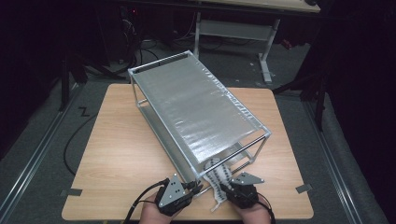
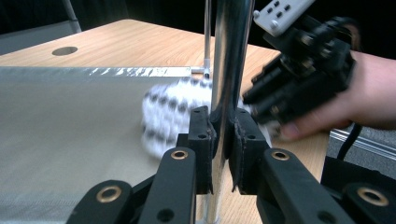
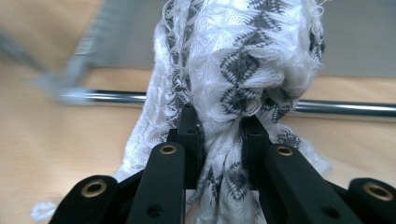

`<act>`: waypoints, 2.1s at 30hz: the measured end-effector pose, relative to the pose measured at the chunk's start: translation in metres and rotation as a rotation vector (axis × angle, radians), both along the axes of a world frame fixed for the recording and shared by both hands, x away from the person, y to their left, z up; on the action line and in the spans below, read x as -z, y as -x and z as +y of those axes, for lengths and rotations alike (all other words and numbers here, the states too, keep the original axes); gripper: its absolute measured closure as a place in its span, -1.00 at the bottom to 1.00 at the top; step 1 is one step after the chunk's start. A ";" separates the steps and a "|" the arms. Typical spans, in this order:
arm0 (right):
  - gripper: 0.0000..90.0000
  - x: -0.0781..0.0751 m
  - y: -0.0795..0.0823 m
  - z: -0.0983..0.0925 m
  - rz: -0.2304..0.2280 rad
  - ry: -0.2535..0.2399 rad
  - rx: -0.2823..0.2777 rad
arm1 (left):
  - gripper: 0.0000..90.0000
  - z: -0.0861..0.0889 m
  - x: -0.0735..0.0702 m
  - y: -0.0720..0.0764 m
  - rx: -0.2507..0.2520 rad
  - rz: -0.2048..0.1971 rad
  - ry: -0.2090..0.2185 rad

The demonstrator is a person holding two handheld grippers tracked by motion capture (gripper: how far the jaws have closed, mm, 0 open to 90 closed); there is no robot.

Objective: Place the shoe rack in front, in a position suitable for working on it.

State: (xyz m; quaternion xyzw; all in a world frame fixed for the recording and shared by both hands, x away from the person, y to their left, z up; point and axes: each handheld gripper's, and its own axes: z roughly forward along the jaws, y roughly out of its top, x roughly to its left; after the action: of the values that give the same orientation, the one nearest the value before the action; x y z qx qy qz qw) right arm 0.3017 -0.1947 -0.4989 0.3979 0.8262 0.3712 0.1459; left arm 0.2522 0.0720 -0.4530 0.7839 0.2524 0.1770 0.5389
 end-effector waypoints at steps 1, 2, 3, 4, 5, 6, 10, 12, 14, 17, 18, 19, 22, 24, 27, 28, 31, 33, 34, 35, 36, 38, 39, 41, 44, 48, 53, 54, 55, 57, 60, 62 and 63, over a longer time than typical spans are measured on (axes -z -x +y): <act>0.69 0.000 -0.004 -0.006 0.000 -0.005 0.021 | 0.79 0.000 0.000 0.000 -0.001 0.000 0.000; 0.69 0.000 -0.007 -0.011 0.003 -0.009 0.043 | 0.79 0.000 0.000 0.000 -0.001 0.000 0.000; 0.69 0.000 -0.011 -0.017 0.000 -0.005 0.065 | 0.79 0.000 0.000 0.000 -0.001 0.001 0.001; 0.69 0.000 -0.014 -0.022 -0.006 -0.001 0.080 | 0.79 0.000 0.000 0.000 0.000 0.000 0.000; 0.69 0.000 -0.017 -0.027 -0.013 0.005 0.098 | 0.79 0.000 0.000 0.000 0.000 0.000 0.000; 0.69 0.000 -0.020 -0.032 -0.023 0.017 0.114 | 0.79 0.000 0.000 0.000 0.000 -0.001 0.000; 0.70 0.000 -0.028 -0.050 -0.035 0.037 0.186 | 0.79 0.001 0.000 0.001 -0.001 0.000 -0.003; 0.70 0.000 -0.031 -0.058 -0.037 0.040 0.221 | 0.79 0.001 0.000 0.002 -0.002 0.000 -0.003; 0.70 0.000 -0.033 -0.066 -0.034 0.042 0.261 | 0.79 0.001 0.000 0.002 -0.003 0.001 -0.003; 0.70 -0.001 -0.035 -0.075 -0.028 0.038 0.308 | 0.79 0.001 -0.001 0.002 0.000 0.000 -0.007; 0.70 0.000 -0.035 -0.078 -0.028 0.029 0.312 | 0.79 0.001 0.000 0.002 -0.001 0.001 -0.005; 0.70 0.000 -0.035 -0.079 -0.027 0.021 0.313 | 0.79 0.001 0.000 0.002 -0.003 0.003 -0.002; 0.70 0.000 -0.032 -0.079 -0.023 0.015 0.309 | 0.79 0.000 0.000 0.002 0.009 0.001 -0.001; 0.70 -0.002 -0.028 -0.078 -0.020 -0.001 0.299 | 0.79 0.000 0.000 0.002 0.013 0.002 0.001; 0.71 -0.007 -0.021 -0.076 -0.034 -0.024 0.278 | 0.79 -0.001 0.000 0.001 0.016 0.003 0.003; 0.71 -0.009 -0.019 -0.076 -0.041 -0.033 0.275 | 0.79 -0.001 0.000 0.001 0.017 0.003 0.003; 0.71 -0.017 -0.013 -0.075 -0.069 -0.051 0.262 | 0.79 -0.001 0.000 0.001 0.020 0.003 0.003; 0.71 -0.023 -0.009 -0.074 -0.089 -0.060 0.262 | 0.79 0.000 0.000 0.001 0.020 0.003 0.004; 0.71 -0.027 -0.007 -0.075 -0.103 -0.065 0.255 | 0.79 0.000 0.001 0.001 0.019 0.003 0.005; 0.71 -0.030 -0.006 -0.075 -0.114 -0.072 0.253 | 0.79 0.000 0.001 0.001 0.017 0.002 0.005; 0.71 -0.033 -0.004 -0.075 -0.125 -0.080 0.254 | 0.79 0.000 0.000 0.001 0.017 0.001 0.002; 0.71 -0.040 -0.002 -0.076 -0.153 -0.084 0.253 | 0.79 0.000 0.000 0.002 0.019 -0.002 -0.004; 0.71 -0.044 -0.001 -0.076 -0.169 -0.087 0.253 | 0.79 0.000 0.000 0.002 0.017 -0.003 -0.006; 0.71 -0.052 0.001 -0.078 -0.201 -0.105 0.255 | 0.79 0.000 0.000 0.002 0.013 -0.004 -0.005; 0.71 -0.063 0.006 -0.079 -0.244 -0.124 0.257 | 0.79 0.000 0.000 0.002 0.011 -0.004 -0.004; 0.71 -0.076 0.011 -0.082 -0.290 -0.144 0.261 | 0.79 -0.001 0.001 0.003 0.007 -0.007 -0.002; 0.71 -0.093 0.016 -0.084 -0.354 -0.154 0.263 | 0.79 -0.002 0.000 0.003 0.006 -0.010 -0.008; 0.71 -0.097 0.017 -0.084 -0.369 -0.154 0.262 | 0.79 -0.002 0.000 0.003 0.006 -0.009 -0.007; 0.71 -0.102 0.019 -0.085 -0.384 -0.158 0.264 | 0.79 -0.001 0.000 0.003 0.007 -0.008 -0.007; 0.71 -0.110 0.022 -0.086 -0.414 -0.167 0.265 | 0.79 -0.001 0.000 0.003 0.005 -0.008 -0.006; 0.71 -0.123 0.027 -0.087 -0.458 -0.185 0.267 | 0.79 -0.002 0.001 0.003 0.004 -0.006 -0.002; 0.71 -0.131 0.032 -0.088 -0.489 -0.204 0.272 | 0.79 -0.002 0.001 0.003 0.003 -0.007 -0.004; 0.71 -0.135 0.034 -0.089 -0.500 -0.213 0.272 | 0.79 -0.002 0.001 0.003 0.004 -0.007 -0.004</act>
State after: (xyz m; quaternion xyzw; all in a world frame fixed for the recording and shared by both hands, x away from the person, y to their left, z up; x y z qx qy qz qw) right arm 0.2674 -0.2839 -0.3636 0.4141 0.6603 0.5191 0.3508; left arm 0.2490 0.0699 -0.4536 0.7848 0.2487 0.1794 0.5386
